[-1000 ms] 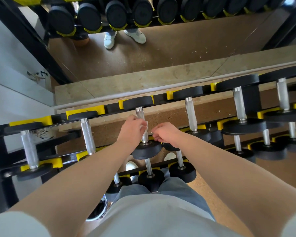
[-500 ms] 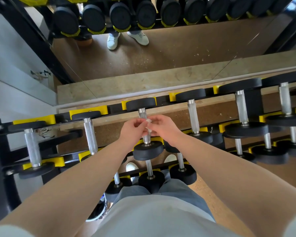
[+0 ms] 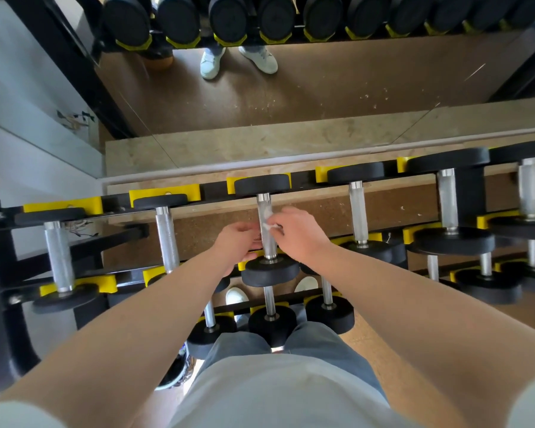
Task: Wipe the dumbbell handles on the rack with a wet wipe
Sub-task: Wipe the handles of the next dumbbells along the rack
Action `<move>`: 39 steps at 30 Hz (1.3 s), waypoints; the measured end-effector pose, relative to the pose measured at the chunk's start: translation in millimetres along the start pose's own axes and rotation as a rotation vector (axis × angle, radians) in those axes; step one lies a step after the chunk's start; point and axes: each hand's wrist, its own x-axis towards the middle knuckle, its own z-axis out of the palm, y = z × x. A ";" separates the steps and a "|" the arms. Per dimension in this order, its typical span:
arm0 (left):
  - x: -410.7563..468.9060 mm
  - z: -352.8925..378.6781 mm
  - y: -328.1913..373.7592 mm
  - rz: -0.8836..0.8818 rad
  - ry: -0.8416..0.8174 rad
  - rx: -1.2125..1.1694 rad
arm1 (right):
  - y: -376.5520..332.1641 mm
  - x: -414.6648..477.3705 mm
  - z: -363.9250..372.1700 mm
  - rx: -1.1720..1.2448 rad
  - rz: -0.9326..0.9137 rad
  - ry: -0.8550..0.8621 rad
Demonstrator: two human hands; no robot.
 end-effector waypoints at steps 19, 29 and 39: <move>0.2 0.1 4.7 -0.083 -0.027 0.028 | 10.1 4.7 5.4 -0.167 -0.038 0.001; -2.9 -3.5 4.5 -0.094 -0.055 0.004 | 5.8 13.7 -2.1 0.523 0.389 0.103; 0.3 -3.3 5.9 -0.101 -0.074 -0.004 | 4.7 -22.8 5.0 -0.163 -0.021 -0.266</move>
